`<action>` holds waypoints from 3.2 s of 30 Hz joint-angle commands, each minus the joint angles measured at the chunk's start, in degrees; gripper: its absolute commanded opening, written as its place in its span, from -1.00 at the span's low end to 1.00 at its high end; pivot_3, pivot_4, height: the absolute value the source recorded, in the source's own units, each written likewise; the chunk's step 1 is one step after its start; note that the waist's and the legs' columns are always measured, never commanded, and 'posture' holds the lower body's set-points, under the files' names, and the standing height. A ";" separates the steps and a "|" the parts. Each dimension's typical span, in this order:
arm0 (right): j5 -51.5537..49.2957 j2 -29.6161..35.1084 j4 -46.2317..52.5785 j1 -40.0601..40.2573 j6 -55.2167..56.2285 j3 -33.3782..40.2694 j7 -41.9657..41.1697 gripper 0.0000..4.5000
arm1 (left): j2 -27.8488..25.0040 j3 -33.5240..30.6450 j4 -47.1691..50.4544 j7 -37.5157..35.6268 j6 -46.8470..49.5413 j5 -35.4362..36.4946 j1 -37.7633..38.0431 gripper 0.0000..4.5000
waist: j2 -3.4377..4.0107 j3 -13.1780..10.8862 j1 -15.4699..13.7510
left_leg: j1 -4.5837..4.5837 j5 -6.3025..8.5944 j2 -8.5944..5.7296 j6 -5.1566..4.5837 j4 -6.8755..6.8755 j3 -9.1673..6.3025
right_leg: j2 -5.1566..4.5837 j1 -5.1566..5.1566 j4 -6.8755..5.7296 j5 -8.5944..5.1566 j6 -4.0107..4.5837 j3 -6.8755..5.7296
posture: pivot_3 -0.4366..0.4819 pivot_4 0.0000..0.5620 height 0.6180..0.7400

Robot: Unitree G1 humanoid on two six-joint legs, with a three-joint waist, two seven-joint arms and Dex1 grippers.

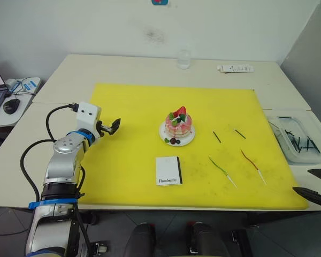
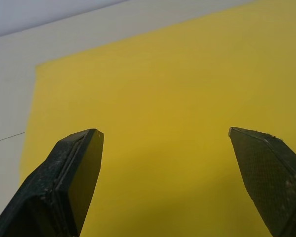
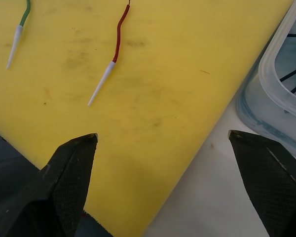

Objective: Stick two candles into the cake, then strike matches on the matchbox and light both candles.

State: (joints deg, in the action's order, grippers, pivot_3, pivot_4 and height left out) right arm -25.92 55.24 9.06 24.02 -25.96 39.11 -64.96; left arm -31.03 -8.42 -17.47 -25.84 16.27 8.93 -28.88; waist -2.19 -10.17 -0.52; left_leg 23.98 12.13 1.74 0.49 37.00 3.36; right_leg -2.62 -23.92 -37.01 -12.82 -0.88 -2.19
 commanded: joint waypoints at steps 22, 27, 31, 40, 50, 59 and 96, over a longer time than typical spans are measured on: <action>-3.21 4.14 2.92 -7.07 -9.42 -0.60 -0.12 0.98 | 0.32 -2.58 5.90 -3.02 -1.51 3.77 2.87 1.00 | 0.00 0.00 0.00 | -0.09 0.00 0.01 0.00 0.01 -0.02 | -0.01 0.12 0.01 0.00 0.01 0.00 | -0.05 -0.47 1.00; -6.91 4.07 7.24 -9.38 -18.45 -0.21 3.17 0.98 | -1.55 -1.53 11.17 -8.74 -2.02 5.94 4.67 1.00 | 0.00 0.00 -0.02 | -0.09 0.00 0.02 0.00 0.03 -0.05 | -0.01 0.13 -0.01 0.00 0.01 -0.01 | -0.05 -0.47 1.00; -8.75 5.68 11.73 -9.60 -24.04 -0.76 3.83 0.98 | -2.75 -0.96 20.32 -15.01 2.74 11.94 6.02 1.00 | 0.00 0.00 -0.10 | -0.08 0.00 0.03 0.00 0.02 -0.09 | -0.02 0.14 0.00 -0.02 0.04 0.03 | -0.05 -0.47 1.00; -9.64 16.59 15.56 -18.06 -35.35 -14.32 7.97 0.98 | -3.87 12.06 40.36 -26.75 11.25 19.37 6.35 1.00 | 0.01 0.01 -0.01 | -0.13 0.00 -0.02 0.00 0.06 -0.08 | -0.02 0.20 0.01 -0.21 0.36 0.04 | -0.05 -0.47 1.00; -11.82 15.40 14.13 -36.67 -49.65 -27.61 16.12 0.98 | -3.91 20.61 43.13 -34.79 8.14 17.74 4.76 1.00 | 0.02 0.01 0.16 | -0.09 0.00 0.05 0.00 0.03 -0.17 | 0.13 0.14 0.02 -0.22 0.36 0.03 | -0.05 -0.47 1.00; -9.27 11.29 12.39 -39.49 -47.33 -32.88 20.26 0.98 | -1.68 20.72 45.28 -31.85 7.33 17.09 7.33 1.00 | 0.02 0.01 0.15 | -0.04 0.00 0.04 -0.01 0.03 -0.13 | 0.14 0.11 0.04 -0.10 0.14 0.04 | -0.05 -0.47 1.00; -3.18 5.34 6.83 -40.33 -42.17 -39.27 22.78 -0.99 | 1.11 20.37 48.95 -26.04 15.03 21.36 5.61 1.00 | 0.02 0.01 0.28 | -0.07 0.00 0.06 -0.01 0.05 -0.14 | 0.32 0.12 0.02 -0.06 0.08 0.08 | -0.05 -0.47 1.00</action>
State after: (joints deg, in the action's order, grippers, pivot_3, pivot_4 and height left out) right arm -29.94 60.59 16.16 -15.22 -68.76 0.03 -42.07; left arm -30.07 12.03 29.13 -51.97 31.17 29.21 -22.56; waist -2.17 -10.16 -0.23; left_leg 23.90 12.13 1.80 0.48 37.05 3.21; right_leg -2.30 -23.80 -37.00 -12.88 -0.80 -2.10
